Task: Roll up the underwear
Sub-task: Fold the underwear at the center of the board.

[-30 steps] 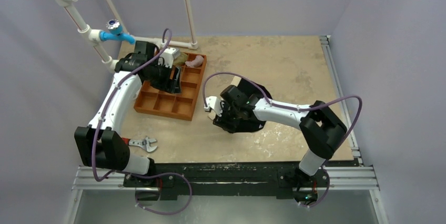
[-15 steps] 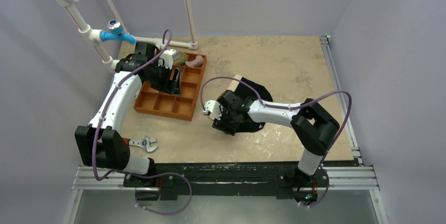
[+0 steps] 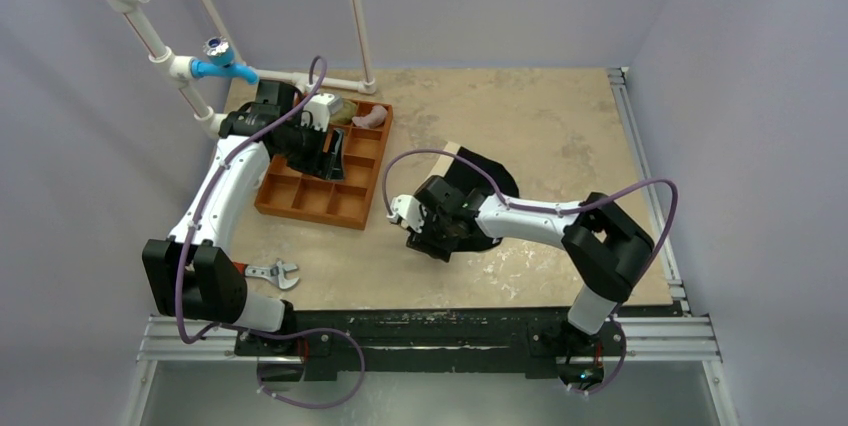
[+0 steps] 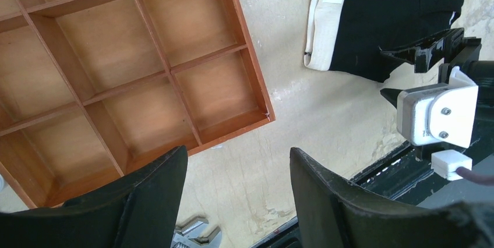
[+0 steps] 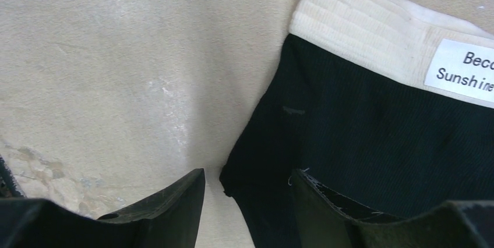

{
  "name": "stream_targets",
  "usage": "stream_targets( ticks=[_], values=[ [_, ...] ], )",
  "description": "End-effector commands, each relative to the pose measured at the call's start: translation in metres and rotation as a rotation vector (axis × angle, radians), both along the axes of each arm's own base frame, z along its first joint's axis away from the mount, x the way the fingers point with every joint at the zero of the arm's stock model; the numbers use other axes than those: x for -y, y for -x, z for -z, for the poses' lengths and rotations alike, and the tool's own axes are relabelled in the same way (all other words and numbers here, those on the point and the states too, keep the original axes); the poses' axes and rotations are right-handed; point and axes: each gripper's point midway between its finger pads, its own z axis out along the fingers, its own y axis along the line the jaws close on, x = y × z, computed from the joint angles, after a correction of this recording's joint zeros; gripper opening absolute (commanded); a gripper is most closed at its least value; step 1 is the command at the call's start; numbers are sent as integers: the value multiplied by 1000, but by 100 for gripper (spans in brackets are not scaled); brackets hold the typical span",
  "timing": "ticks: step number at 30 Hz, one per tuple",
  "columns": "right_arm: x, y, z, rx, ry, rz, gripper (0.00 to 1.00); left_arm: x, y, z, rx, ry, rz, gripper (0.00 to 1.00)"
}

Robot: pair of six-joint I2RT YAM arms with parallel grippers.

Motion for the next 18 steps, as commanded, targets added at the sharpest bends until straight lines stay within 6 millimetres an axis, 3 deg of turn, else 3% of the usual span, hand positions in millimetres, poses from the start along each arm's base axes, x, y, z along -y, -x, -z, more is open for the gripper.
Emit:
stream_targets(
  ticks=[1, 6, 18],
  values=[
    [-6, 6, -7, 17, -13, -18, 54, 1, -2, -5, 13, 21, 1, 64],
    [-3, 2, 1, 33, 15, -5, 49, 3, -1, -3, 5, 28, 7, 64],
    [6, -2, 19, 34, 89, 18, 24, 3, -1, -2, 36, 28, 27, 63]
  ],
)
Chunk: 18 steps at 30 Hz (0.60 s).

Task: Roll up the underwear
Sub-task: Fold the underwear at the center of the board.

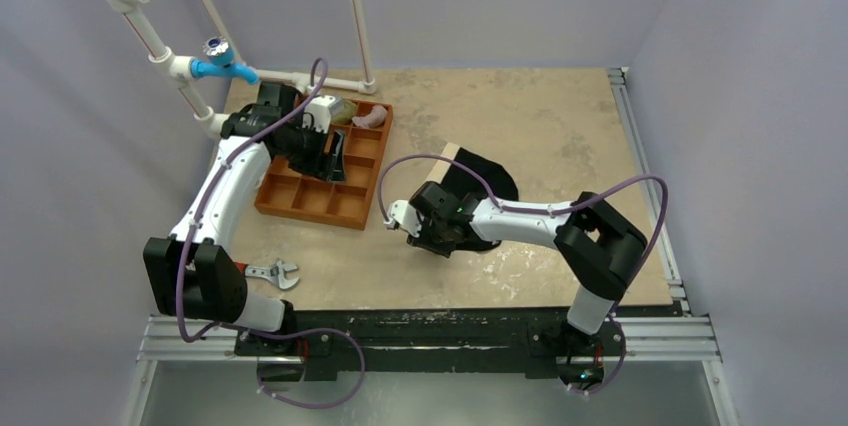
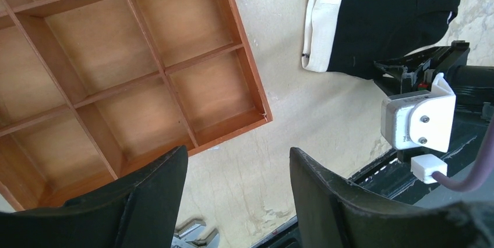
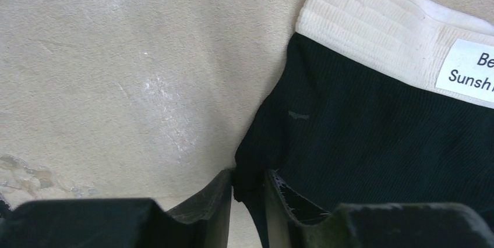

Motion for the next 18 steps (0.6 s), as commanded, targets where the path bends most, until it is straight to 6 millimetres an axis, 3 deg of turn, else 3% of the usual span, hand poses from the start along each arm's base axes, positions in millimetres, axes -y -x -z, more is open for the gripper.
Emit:
stream_targets(
  ticks=[1, 8, 14, 18],
  values=[
    [5, -4, 8, 12, 35, 20, 21, 1, -2, -3, 51, 14, 22, 63],
    [-4, 4, -25, -43, -72, -33, 0, 2, -1, 8, 184, 9, 98, 63],
    [4, 25, -60, -195, -213, -139, 0, 23, 19, 10, 344, 75, 293, 63],
    [22, 21, -72, -283, -276, -135, 0, 40, 33, 10, 506, 7, 469, 63]
  ],
)
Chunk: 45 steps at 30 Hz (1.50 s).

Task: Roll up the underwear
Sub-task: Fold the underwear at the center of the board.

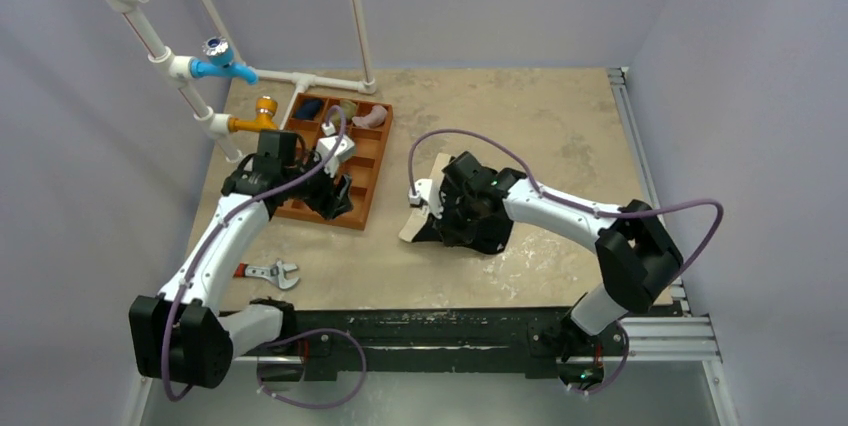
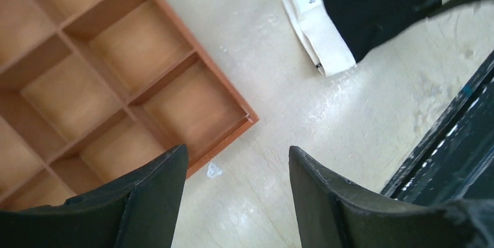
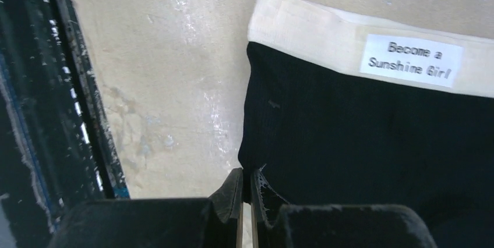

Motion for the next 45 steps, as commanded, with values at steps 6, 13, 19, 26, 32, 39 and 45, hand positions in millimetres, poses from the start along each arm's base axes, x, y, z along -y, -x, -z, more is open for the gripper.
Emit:
stream_targets(
  ticks=[6, 13, 19, 26, 32, 39, 45],
  values=[
    [17, -2, -37, -161, -164, -39, 0, 78, 25, -6, 313, -90, 468, 66],
    [27, -13, -39, -220, -216, 14, 0, 135, 39, 17, 354, -173, 629, 66],
    [37, -20, -41, -255, -252, 54, 0, 168, 37, 39, 382, -202, 671, 66],
    [44, -20, -43, -285, -275, 64, 0, 190, 28, 60, 403, -233, 674, 67],
    [49, -19, -43, -289, -281, 73, 0, 200, 24, 69, 384, -244, 676, 61],
    [57, -14, -42, -294, -260, 63, 0, 207, 46, 68, 293, -200, 721, 14],
    [73, 3, -39, -349, -168, -23, 0, 225, 90, 44, 260, -162, 841, 0]
  ],
)
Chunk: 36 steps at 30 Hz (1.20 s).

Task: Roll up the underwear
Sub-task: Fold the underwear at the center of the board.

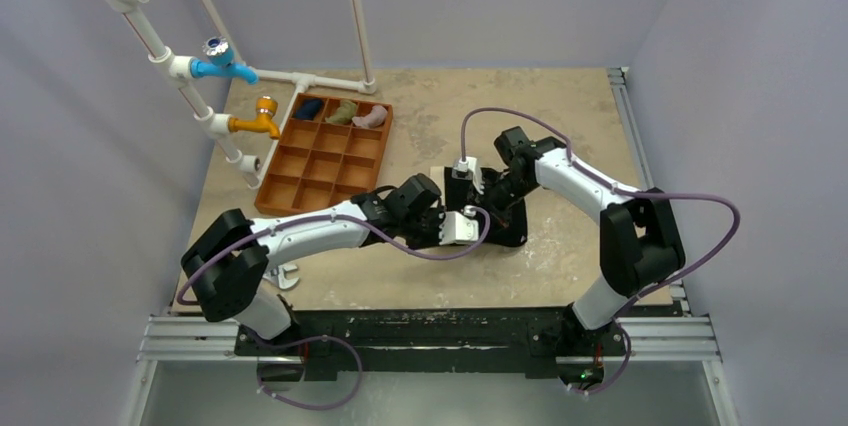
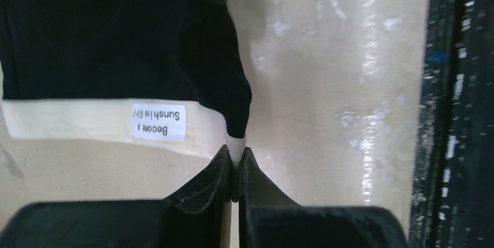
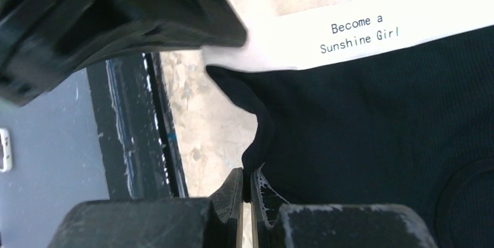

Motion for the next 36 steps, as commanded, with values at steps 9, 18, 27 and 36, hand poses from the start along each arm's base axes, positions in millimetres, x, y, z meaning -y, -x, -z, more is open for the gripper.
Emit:
stream_targets(
  ticks=[9, 18, 27, 36],
  values=[
    [31, 27, -26, 0, 100, -136, 0, 31, 73, -72, -200, 127, 151, 0],
    [33, -9, -62, 93, 173, -119, 0, 23, 58, -72, -328, 135, 12, 0],
    [16, -70, -56, 110, 226, -124, 0, 4, 5, -56, -512, 200, -246, 0],
    [0, -123, -17, 89, 273, -131, 3, -19, -28, -23, -637, 168, -454, 0]
  ],
)
